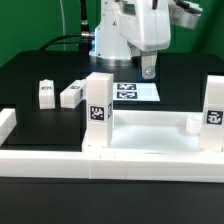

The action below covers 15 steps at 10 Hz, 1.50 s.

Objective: Assemble desk

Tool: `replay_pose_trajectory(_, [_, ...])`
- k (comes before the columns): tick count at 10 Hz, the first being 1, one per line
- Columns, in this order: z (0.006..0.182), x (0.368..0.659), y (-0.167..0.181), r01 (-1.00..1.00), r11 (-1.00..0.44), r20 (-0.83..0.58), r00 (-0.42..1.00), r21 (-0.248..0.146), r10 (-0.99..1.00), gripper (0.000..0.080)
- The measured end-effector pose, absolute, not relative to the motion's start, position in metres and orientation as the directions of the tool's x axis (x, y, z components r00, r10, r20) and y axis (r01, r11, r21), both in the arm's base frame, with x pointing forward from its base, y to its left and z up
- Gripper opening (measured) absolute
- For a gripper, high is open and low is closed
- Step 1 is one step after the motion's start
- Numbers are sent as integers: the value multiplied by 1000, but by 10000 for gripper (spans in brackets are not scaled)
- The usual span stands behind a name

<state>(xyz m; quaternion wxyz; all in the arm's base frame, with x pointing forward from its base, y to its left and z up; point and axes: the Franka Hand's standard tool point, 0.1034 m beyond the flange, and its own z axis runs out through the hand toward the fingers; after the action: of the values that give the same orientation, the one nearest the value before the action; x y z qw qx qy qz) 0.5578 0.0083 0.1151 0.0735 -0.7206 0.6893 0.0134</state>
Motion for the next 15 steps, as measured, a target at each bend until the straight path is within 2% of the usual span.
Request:
replay_pose_trajectory(2, [91,540,8,-998,-38,-115,43,-42,-992,649])
replay_pose_trajectory(6, [46,523,2,-1000,-14,-98,13,7,-995,649])
replay_pose_trajectory(8, [49,526,3,-1000,-17,-99,17,-1,-995,649])
replay_pose_trajectory(9, [45,524,3,-1000,-16,-97,16,7,-995,649])
replay_pose_trajectory(11, [17,515,5,-998,-24,-83,20,50,-996,649])
replay_pose_trajectory(12, [10,513,6,-998,-29,-80,24,61,-996,649])
replay_pose_trajectory(15, [7,512,5,-997,-34,-79,29,65,-996,649])
